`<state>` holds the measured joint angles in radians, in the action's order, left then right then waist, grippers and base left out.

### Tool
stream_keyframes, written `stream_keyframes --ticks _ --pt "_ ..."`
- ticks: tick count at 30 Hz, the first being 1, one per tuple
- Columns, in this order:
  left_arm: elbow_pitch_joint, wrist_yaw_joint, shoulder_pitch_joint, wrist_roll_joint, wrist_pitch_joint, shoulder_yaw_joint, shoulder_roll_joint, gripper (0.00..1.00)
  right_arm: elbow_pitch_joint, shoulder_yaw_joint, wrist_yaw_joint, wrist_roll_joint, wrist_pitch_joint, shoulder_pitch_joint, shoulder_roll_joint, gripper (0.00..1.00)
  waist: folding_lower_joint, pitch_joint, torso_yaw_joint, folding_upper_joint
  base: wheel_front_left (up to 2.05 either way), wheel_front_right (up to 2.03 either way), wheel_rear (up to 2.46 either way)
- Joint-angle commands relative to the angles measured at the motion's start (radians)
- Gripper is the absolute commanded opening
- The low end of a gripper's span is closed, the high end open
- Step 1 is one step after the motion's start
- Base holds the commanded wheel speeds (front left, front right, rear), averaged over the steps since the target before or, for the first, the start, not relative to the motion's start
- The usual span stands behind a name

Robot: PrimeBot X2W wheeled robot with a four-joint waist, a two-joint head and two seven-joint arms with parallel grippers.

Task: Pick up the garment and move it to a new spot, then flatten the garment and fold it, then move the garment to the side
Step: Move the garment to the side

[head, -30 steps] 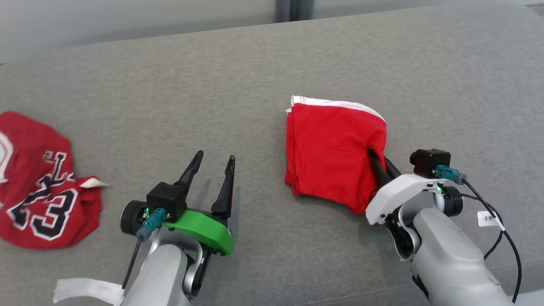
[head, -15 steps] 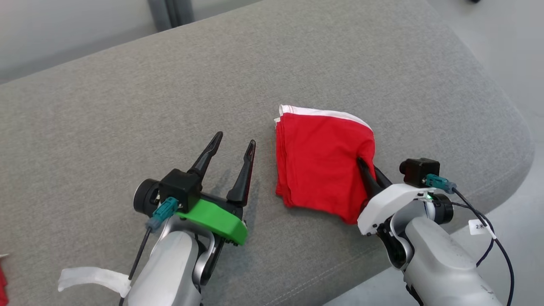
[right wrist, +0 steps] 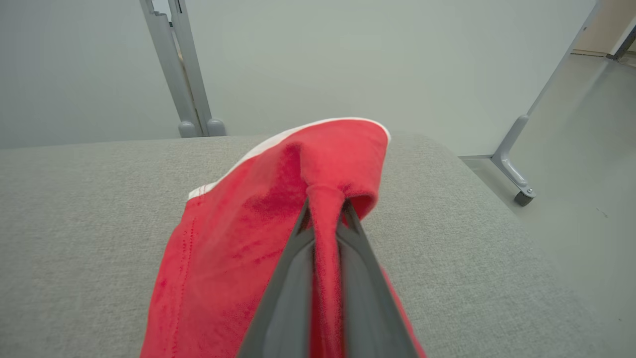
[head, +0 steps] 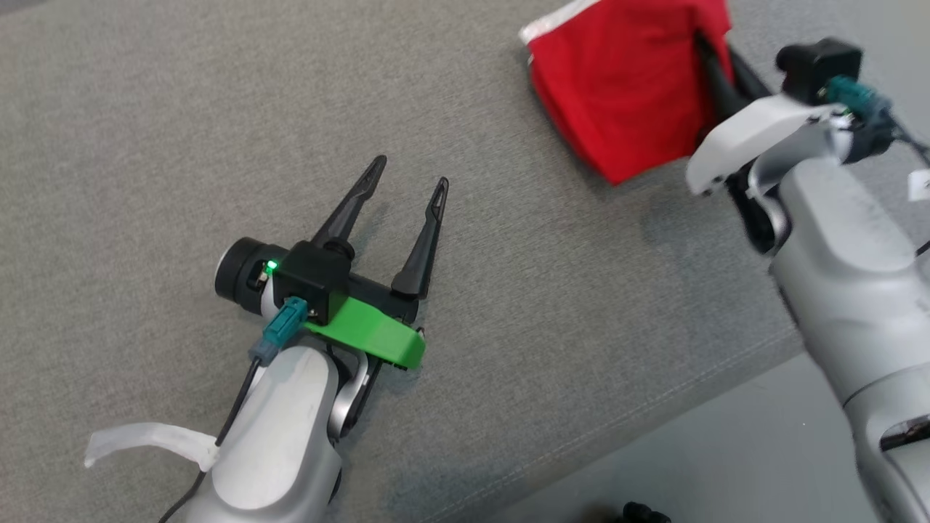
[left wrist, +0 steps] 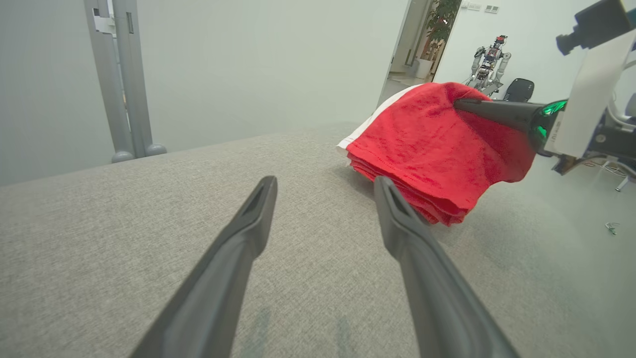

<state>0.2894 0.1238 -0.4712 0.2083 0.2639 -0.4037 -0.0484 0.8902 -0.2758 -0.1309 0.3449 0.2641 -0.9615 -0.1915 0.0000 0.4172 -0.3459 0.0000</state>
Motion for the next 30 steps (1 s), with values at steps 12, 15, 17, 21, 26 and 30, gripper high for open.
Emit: stream_keyframes --ticks 12,15,17,21,26,30 --pt "-0.109 0.007 -0.028 -0.026 0.001 -0.015 -0.008 1.0 0.242 0.15 0.001 -0.15 0.0 -0.209 -0.253 0.0 0.0 0.24 0.228 0.0 0.0 0.0 0.0" --pt "-0.119 0.007 -0.025 -0.022 0.0 -0.025 -0.008 1.0 0.272 0.185 0.001 -0.194 0.0 -0.238 -0.298 0.0 0.0 0.243 0.241 0.0 0.0 0.0 0.0" --pt "-0.124 0.007 -0.025 -0.023 0.0 -0.028 -0.008 1.0 0.288 0.219 0.001 -0.222 0.0 -0.246 -0.317 0.0 0.0 0.243 0.246 0.0 0.0 0.0 0.0" --pt "-0.123 0.007 -0.024 -0.02 0.0 -0.03 -0.012 1.0 0.269 0.327 0.001 -0.292 0.0 -0.252 -0.379 0.28 0.0 0.242 0.253 0.0 0.0 0.0 0.0" --pt "-0.107 0.007 -0.025 -0.015 0.0 -0.029 -0.013 1.0 0.218 0.504 0.001 -0.418 0.0 -0.195 -0.368 1.0 0.0 0.216 0.256 0.0 0.0 0.0 0.0" --pt "-0.101 0.007 -0.022 -0.012 0.0 -0.026 -0.011 1.0 0.157 0.604 0.001 -0.484 0.0 -0.15 -0.327 1.0 0.0 0.186 0.259 0.0 0.0 0.0 0.0"
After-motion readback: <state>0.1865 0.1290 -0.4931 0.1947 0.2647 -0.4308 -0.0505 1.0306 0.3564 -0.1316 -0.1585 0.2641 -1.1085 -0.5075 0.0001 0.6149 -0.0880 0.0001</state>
